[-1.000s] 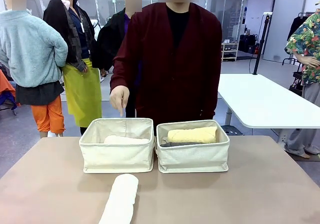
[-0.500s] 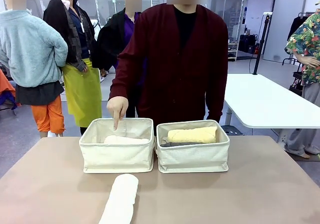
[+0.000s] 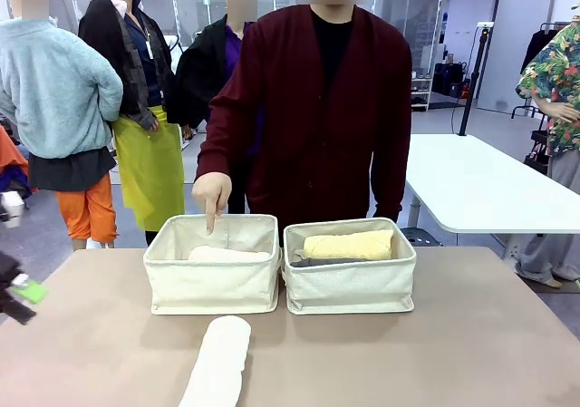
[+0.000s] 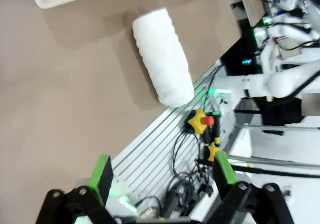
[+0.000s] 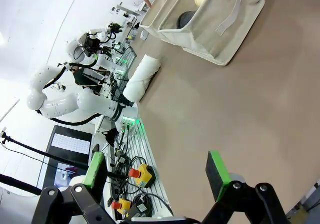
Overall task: Divide the towels into two baskets.
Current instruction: Pick up one hotel-folded towel from the bottom of the table and place it in the Fabric basket indicated by the person.
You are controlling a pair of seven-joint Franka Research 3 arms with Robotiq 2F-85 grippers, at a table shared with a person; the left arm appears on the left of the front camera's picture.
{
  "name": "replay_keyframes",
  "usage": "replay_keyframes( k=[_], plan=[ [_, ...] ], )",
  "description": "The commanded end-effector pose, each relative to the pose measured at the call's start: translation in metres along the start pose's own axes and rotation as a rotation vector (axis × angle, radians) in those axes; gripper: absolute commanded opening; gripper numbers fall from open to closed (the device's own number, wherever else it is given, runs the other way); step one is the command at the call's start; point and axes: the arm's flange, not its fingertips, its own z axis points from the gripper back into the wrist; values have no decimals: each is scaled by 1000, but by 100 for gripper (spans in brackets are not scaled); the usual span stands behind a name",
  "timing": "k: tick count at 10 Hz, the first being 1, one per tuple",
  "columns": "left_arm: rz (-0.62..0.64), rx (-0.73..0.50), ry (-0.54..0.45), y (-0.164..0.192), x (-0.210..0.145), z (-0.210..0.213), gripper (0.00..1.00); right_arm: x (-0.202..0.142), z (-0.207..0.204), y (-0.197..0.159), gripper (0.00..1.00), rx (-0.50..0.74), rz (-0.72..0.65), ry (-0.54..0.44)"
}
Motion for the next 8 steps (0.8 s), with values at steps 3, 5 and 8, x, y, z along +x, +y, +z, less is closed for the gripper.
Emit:
replay_keyframes(
  k=[3, 5, 8],
  plan=[
    [53, 185, 32, -55, 7, -82, 100, -1, 0, 3, 100, -6, 0, 5],
    [98, 265, 28, -69, 8, -116, 100, -1, 0, 3, 100, -6, 0, 5],
    [136, 332, 86, -83, 18, -174, 100, -1, 0, 3, 100, -6, 0, 5]
  ],
)
